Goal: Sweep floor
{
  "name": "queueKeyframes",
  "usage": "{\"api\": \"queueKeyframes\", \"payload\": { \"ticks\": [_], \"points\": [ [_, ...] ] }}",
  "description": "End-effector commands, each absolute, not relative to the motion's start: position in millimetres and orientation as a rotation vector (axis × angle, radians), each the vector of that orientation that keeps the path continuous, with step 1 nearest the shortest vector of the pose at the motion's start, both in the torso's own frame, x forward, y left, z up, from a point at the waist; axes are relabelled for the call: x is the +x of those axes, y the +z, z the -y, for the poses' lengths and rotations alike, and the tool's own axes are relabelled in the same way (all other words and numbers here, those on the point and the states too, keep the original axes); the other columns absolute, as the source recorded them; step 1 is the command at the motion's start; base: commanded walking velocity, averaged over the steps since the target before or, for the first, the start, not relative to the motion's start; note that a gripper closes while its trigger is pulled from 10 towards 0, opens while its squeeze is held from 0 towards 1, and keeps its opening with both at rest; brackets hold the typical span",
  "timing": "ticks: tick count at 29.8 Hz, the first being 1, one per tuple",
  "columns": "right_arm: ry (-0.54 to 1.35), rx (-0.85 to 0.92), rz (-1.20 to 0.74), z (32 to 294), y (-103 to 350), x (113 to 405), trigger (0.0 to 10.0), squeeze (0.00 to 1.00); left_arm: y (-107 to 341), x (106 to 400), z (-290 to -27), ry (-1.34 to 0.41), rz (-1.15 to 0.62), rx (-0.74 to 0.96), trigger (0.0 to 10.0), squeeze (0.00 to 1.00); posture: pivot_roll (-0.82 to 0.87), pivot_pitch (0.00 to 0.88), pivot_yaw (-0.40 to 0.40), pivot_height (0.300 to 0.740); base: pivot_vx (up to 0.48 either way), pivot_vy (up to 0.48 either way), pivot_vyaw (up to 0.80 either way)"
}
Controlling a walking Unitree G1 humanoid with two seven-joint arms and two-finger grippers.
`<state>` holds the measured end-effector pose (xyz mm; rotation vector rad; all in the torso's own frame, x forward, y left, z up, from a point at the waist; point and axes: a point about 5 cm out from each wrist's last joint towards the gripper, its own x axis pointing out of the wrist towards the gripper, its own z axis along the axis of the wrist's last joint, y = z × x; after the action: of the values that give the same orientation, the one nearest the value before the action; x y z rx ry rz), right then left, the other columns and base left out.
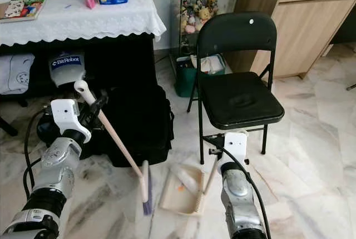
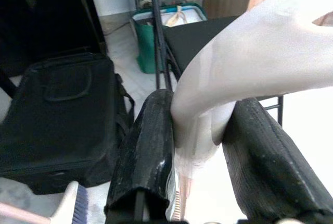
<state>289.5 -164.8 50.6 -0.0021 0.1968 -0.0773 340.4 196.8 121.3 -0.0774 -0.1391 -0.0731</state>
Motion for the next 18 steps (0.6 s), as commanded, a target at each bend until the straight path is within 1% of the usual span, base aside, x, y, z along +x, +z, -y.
{"api": "queueKeyframes", "payload": {
  "ticks": [1,4,15,18],
  "points": [
    [-0.069,0.009,-0.100,162.7,69.3,296.7,10.0,0.00,129.4,339.5,-202.4,-0.043,0.190,-0.041,10.0,0.00,-0.07,0.066,-0.010,0.740,0.000,0.000,0.00],
    [-0.065,0.025,-0.080,160.6,71.5,296.6,10.0,0.00,128.5,338.0,-205.0,-0.004,0.194,-0.035,10.0,0.00,-0.06,0.060,-0.009,0.740,0.000,0.000,0.00],
    [-0.029,0.066,-0.006,152.1,81.8,297.4,10.0,0.00,120.0,329.9,-193.1,-0.006,0.201,-0.009,10.0,0.00,-0.07,0.054,-0.009,0.740,0.000,0.000,0.00],
    [-0.029,0.068,-0.004,151.7,81.5,296.6,10.0,0.00,121.6,330.3,-194.5,0.004,0.208,-0.010,10.0,0.00,-0.07,0.056,-0.008,0.740,0.000,0.000,0.00]
  ]
}}
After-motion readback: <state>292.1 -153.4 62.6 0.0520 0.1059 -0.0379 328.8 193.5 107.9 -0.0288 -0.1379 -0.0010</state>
